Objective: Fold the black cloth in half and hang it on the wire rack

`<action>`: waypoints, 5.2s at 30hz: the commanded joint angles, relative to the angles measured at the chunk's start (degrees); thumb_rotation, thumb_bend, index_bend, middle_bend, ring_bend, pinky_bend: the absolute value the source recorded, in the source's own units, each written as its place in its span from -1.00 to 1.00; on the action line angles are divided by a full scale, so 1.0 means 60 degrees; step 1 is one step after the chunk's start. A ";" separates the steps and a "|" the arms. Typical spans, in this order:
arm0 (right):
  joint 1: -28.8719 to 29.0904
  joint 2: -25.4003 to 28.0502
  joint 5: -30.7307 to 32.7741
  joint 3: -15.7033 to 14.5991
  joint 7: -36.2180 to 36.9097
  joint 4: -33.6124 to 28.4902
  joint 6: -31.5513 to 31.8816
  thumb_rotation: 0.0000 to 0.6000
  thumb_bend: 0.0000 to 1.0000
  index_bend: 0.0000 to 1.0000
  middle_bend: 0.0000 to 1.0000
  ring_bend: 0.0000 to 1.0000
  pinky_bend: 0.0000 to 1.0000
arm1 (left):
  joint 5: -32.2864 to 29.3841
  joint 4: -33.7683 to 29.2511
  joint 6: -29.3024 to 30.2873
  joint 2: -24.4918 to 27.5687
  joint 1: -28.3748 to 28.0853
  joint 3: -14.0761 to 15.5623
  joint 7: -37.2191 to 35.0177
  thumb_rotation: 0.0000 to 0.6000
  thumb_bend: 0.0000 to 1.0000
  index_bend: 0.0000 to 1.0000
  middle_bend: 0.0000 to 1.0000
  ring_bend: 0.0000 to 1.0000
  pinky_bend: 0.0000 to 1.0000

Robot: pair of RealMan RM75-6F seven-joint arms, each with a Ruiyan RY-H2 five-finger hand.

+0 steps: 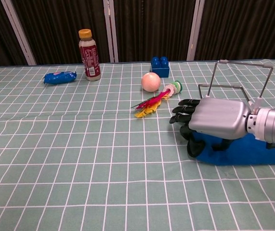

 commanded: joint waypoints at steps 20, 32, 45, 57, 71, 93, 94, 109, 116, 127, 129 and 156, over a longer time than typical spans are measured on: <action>-0.0158 -0.0038 -0.0308 -0.0258 0.0570 0.0472 0.0576 1.00 -0.75 -0.11 -0.73 -1.00 -0.95 | 0.0009 -0.0015 0.0013 0.0010 -0.0006 0.0011 -0.0030 1.00 -1.00 -1.00 -1.00 -1.00 -1.00; -0.0261 -0.0074 -0.0530 -0.0429 0.1153 0.0942 0.0981 1.00 -0.55 -0.01 -0.69 -1.00 -0.89 | 0.0007 -0.0026 0.0005 0.0011 -0.0013 0.0018 -0.0022 1.00 -1.00 -1.00 -1.00 -1.00 -1.00; -0.0500 -0.0075 -0.0564 -0.0425 0.1779 0.1169 0.1606 1.00 -0.22 0.34 -0.65 -1.00 -0.84 | 0.0030 -0.0048 0.0019 0.0016 -0.0008 0.0035 -0.0032 1.00 -1.00 -1.00 -1.00 -1.00 -1.00; -0.1262 0.1153 0.0529 0.0604 0.3177 -0.0674 0.3142 1.00 -0.22 0.42 -0.62 -1.00 -0.77 | 0.0333 -0.0218 0.0255 0.0187 0.0106 0.0112 -0.0314 1.00 -1.00 -1.00 -1.00 -1.00 -1.00; -0.2256 0.3414 0.3067 0.2608 0.2388 -0.4849 0.4099 1.00 -0.13 0.57 -0.60 -1.00 -0.65 | 0.1059 -0.0622 0.0940 0.0652 0.0410 0.0223 -0.1041 1.00 -1.00 -1.00 -1.00 -1.00 -1.00; -0.2193 0.3587 0.4943 0.3219 -0.0858 -0.6205 0.3524 1.00 -0.10 0.51 -0.60 -1.00 -0.61 | 0.1180 -0.0603 0.1024 0.0848 0.0534 0.0202 -0.1410 1.00 -1.00 -1.00 -1.00 -1.00 -1.00; -0.2151 0.3525 0.4973 0.3221 -0.0931 -0.6088 0.3476 1.00 -0.10 0.51 -0.60 -1.00 -0.61 | 0.1164 -0.0593 0.1010 0.0847 0.0530 0.0195 -0.1414 1.00 -1.00 -1.00 -1.00 -1.00 -1.00; -0.1218 0.2293 0.6288 0.3807 -0.1966 -0.4097 0.2668 1.00 -0.10 0.52 -0.60 -1.00 -0.60 | 0.0809 -0.0449 0.0748 0.0739 0.0440 0.0061 -0.1286 1.00 -1.00 -1.00 -1.00 -1.00 -1.00; -0.0984 0.2090 0.6594 0.3767 -0.2073 -0.3236 0.2167 1.00 -0.10 0.52 -0.60 -1.00 -0.60 | 0.0586 -0.0347 0.0589 0.0668 0.0378 -0.0012 -0.1210 1.00 -1.00 -1.00 -1.00 -1.00 -1.00; -0.1368 0.3311 0.5629 0.3383 -0.1046 -0.3967 0.1936 1.00 -0.10 0.52 -0.60 -1.00 -0.60 | 0.0470 -0.0345 0.0493 0.0599 0.0337 -0.0031 -0.1058 1.00 -1.00 -1.00 -1.00 -1.00 -1.00; -0.1437 0.3619 0.5451 0.3326 -0.0947 -0.4090 0.1926 1.00 -0.10 0.52 -0.60 -1.00 -0.60 | 0.0519 -0.0370 0.0519 0.0586 0.0341 -0.0013 -0.1009 1.00 -1.00 -1.00 -1.00 -1.00 -1.00; -0.0800 0.3357 0.6734 0.3873 -0.1545 -0.3799 0.1415 1.00 -0.10 0.52 -0.60 -1.00 -0.58 | 0.0487 -0.0333 0.0485 0.0595 0.0324 -0.0031 -0.1060 1.00 -1.00 -1.00 -1.00 -1.00 -1.00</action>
